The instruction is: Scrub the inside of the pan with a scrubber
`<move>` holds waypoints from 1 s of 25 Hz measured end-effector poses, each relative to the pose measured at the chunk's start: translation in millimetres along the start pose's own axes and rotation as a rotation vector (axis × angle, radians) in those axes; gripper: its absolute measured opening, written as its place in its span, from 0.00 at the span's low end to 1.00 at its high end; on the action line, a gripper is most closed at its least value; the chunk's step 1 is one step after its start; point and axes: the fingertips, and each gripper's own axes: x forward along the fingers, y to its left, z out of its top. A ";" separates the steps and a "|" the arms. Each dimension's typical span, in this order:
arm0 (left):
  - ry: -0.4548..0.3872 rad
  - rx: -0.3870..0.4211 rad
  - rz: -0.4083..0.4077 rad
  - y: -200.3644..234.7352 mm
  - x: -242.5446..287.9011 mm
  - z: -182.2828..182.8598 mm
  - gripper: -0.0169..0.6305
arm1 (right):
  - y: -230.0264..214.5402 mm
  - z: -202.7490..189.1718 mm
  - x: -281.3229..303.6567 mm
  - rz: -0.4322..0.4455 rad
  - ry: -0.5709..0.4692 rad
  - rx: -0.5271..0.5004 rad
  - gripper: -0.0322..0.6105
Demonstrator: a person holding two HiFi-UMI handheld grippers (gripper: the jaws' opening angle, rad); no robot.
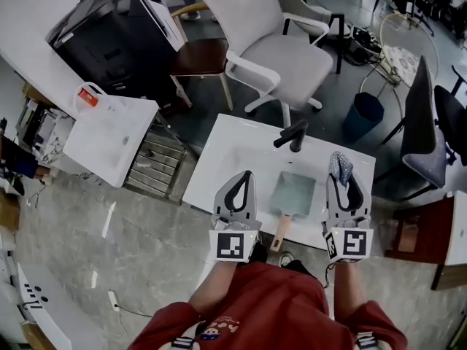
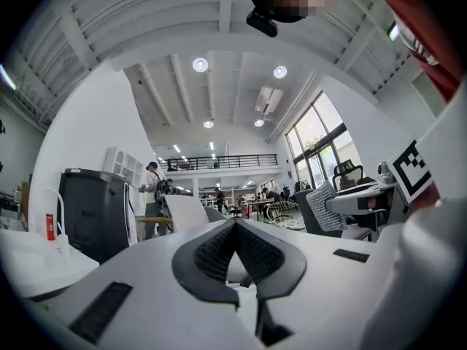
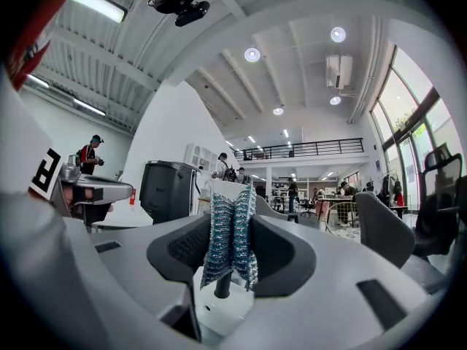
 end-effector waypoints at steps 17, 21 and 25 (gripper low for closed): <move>-0.022 -0.041 -0.279 24.4 52.3 -24.8 0.04 | 23.1 0.0 14.9 -0.242 0.036 -0.059 0.32; -0.013 -0.037 -0.311 19.7 55.3 -26.6 0.04 | 18.1 -2.7 6.2 -0.280 0.047 -0.057 0.32; -0.011 -0.022 -0.318 13.9 58.5 -27.4 0.04 | 14.1 -8.4 4.7 -0.283 0.048 -0.051 0.32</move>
